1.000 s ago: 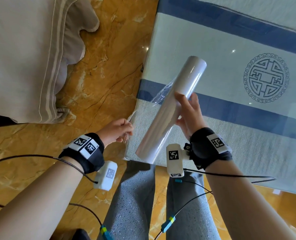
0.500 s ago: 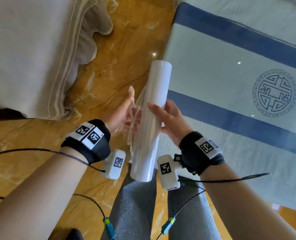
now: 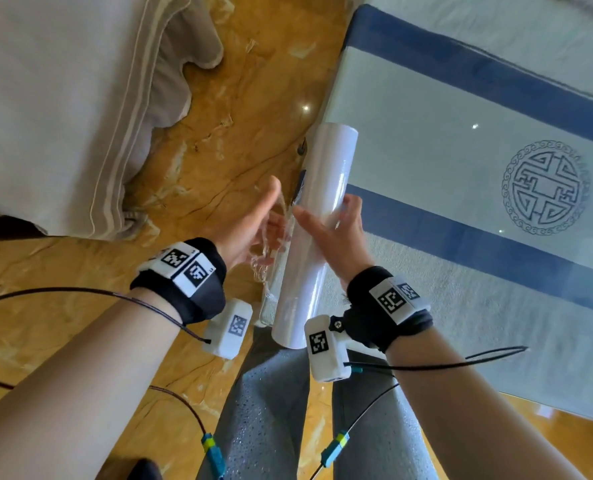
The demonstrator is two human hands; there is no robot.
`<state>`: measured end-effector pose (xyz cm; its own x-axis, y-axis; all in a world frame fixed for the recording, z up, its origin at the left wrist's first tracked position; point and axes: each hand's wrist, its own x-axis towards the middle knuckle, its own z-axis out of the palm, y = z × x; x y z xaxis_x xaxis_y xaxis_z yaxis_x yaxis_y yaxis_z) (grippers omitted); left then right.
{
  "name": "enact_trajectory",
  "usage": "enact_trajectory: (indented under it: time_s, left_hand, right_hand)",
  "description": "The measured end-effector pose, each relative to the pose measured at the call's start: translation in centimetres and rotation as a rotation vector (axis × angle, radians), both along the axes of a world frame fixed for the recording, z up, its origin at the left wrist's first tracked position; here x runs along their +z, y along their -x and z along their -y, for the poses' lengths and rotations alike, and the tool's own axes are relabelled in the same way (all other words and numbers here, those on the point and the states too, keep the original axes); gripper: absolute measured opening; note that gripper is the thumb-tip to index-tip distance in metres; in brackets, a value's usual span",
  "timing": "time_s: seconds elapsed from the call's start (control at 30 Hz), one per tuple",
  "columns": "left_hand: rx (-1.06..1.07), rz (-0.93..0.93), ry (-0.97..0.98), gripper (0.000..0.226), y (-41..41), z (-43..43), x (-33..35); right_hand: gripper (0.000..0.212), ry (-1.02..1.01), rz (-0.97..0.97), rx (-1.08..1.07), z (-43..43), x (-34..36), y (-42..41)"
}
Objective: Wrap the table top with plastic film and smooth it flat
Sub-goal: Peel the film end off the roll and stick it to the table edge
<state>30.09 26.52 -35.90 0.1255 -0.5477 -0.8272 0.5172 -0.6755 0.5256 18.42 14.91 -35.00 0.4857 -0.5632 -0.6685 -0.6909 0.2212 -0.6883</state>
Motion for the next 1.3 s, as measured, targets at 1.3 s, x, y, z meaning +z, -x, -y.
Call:
enact_trajectory:
  time_s: [1.3]
  left_hand:
    - [-0.054,1.022,-0.198,0.006,0.6,0.0,-5.1]
  right_hand:
    - [0.071,0.098,-0.075,0.138,2.0,0.8,0.4]
